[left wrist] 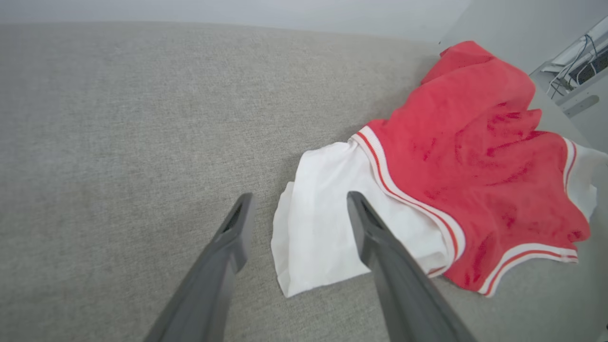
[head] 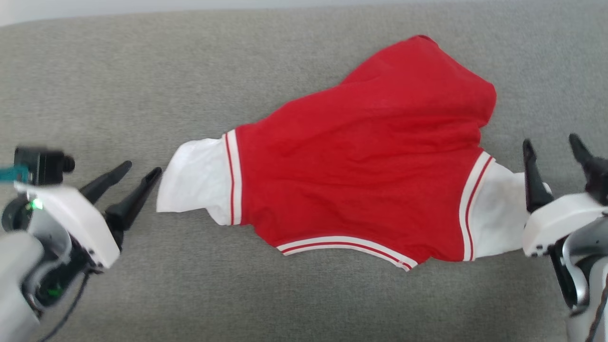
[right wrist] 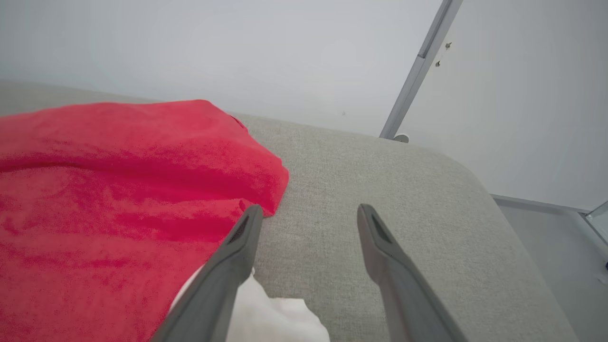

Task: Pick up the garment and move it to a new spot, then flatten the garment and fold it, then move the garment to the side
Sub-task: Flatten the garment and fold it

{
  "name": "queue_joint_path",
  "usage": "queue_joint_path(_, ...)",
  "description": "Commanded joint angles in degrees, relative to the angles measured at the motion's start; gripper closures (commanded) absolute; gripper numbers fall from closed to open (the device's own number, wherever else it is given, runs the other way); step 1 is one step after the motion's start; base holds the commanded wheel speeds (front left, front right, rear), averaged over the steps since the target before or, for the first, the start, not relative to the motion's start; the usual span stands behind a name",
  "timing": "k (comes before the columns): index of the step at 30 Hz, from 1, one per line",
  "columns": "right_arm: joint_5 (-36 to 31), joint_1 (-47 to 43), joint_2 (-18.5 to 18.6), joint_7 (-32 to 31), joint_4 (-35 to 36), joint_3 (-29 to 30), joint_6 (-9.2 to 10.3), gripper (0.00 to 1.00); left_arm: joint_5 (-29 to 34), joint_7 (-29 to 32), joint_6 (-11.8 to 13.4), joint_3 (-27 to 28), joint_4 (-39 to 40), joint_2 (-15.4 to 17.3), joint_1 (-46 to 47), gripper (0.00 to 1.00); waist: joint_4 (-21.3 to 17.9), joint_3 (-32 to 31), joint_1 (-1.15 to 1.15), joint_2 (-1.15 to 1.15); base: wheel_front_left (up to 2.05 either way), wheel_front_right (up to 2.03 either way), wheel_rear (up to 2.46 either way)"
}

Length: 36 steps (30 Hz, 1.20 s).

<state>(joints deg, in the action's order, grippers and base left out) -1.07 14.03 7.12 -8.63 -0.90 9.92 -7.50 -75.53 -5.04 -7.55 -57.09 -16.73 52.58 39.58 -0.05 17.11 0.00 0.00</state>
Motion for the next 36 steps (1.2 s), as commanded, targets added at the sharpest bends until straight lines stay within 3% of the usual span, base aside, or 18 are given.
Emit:
queue_joint_path(1, 0.5, -0.6, 0.5, -0.4, 0.2, -0.5, 0.02, 0.00, 0.4, -1.2, 0.1, 0.0, -0.2, -0.2, -0.8, 0.00, 0.6, -0.6, 0.00, 0.00, 0.00, 0.00, 0.00)
queue_joint_path(4, 2.7, -2.9, 5.1, -3.2, 1.6, -5.1, 0.02, 0.00, 2.2, -8.8, 0.1, 0.6, -2.7, -2.0, -4.0, 0.00, 1.5, -1.5, 0.00, 0.00, 0.00, 0.00, 0.00)
queue_joint_path(6, 5.2, -4.4, 8.4, -5.9, 2.9, -7.1, 0.03, 0.00, 3.7, -10.0, 0.1, 3.6, -4.2, -4.7, -6.1, 0.00, 2.0, -1.8, 0.00, 0.00, 0.00, 0.00, 0.00)
queue_joint_path(10, 11.3, -7.7, 16.4, -13.4, 6.4, -11.0, 0.02, 0.00, 12.5, -10.2, 0.1, 19.0, -3.6, -12.5, -13.8, 0.00, 3.1, -1.8, 0.00, 0.00, 0.00, 0.00, 0.00)
queue_joint_path(14, 18.7, -10.8, 25.5, -22.5, 9.4, -14.0, 0.03, 0.00, 25.6, -10.2, 0.1, 34.0, 0.3, -21.2, -21.7, 0.00, 4.2, -1.5, 0.00, 0.00, 0.00, 0.00, 0.00)
queue_joint_path(17, 23.7, -12.7, 31.9, -28.5, 11.1, -16.0, 0.02, 0.00, 33.3, -10.2, 0.1, 41.3, 4.3, -27.8, -27.1, 0.00, 5.3, -1.2, 0.00, 0.00, 0.00, 0.00, 0.00)
queue_joint_path(20, 27.3, -13.7, 36.6, -32.4, 11.3, -17.6, 0.02, 0.00, 38.8, -10.2, 0.1, 45.6, 7.9, -31.7, -29.9, 0.00, 6.3, -0.8, 0.00, 0.00, 0.00, 0.00, 0.00)
queue_joint_path(27, 30.1, -12.6, 39.6, -33.2, 9.4, -20.8, 0.02, 0.00, 43.1, -10.2, 0.1, 47.9, 10.2, -35.2, -32.2, 0.00, 8.5, 0.9, 0.00, 0.00, 0.00, 0.00, 0.00)
queue_joint_path(34, 26.4, -10.1, 36.6, -30.5, 2.5, -25.2, 0.04, 0.00, 42.7, -10.2, 0.1, 48.2, 10.7, -34.0, -30.8, 0.00, 9.5, 3.4, 0.00, 0.00, 0.00, 0.00, 0.00)
queue_joint_path(35, 26.0, -9.8, 36.1, -30.4, 1.6, -25.7, 0.10, 0.44, 42.6, -10.2, 0.1, 48.0, 10.8, -33.6, -30.6, 0.00, 9.4, 3.6, 0.00, 0.00, 0.00, 0.00, 0.00)
queue_joint_path(36, 25.9, -9.5, 35.5, -30.1, 0.8, -26.1, 0.10, 0.75, 42.6, -10.2, 0.1, 47.7, 10.9, -33.2, -30.4, 0.00, 9.4, 3.6, 0.00, 0.00, 0.00, 0.00, 0.00)
